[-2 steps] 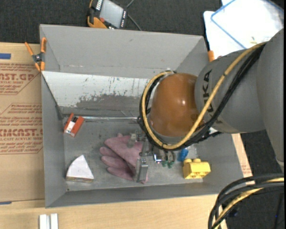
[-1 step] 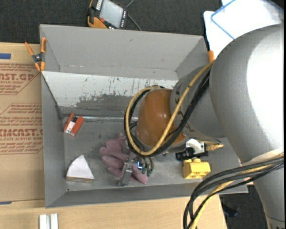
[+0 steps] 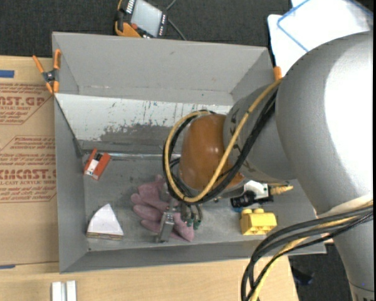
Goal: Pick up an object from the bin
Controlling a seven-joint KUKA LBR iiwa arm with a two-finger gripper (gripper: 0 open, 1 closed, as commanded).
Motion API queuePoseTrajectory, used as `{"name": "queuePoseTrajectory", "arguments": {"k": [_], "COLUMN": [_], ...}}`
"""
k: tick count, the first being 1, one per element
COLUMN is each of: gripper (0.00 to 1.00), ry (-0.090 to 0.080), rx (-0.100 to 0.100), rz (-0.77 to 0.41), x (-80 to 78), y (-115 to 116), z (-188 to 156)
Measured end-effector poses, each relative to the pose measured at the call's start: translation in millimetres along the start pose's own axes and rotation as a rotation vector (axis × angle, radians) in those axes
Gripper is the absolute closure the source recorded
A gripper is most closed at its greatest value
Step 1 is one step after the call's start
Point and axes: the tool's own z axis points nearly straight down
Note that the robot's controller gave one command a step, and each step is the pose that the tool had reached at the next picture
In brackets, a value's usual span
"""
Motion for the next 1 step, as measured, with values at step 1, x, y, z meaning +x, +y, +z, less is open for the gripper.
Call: {"name": "queuePoseTrajectory", "arguments": {"k": [1], "gripper": [0.0], "ry": [0.0], "rx": [-0.002], "rz": [0.013], "x": [2.4], "y": [-0.1], "z": [0.0]}}
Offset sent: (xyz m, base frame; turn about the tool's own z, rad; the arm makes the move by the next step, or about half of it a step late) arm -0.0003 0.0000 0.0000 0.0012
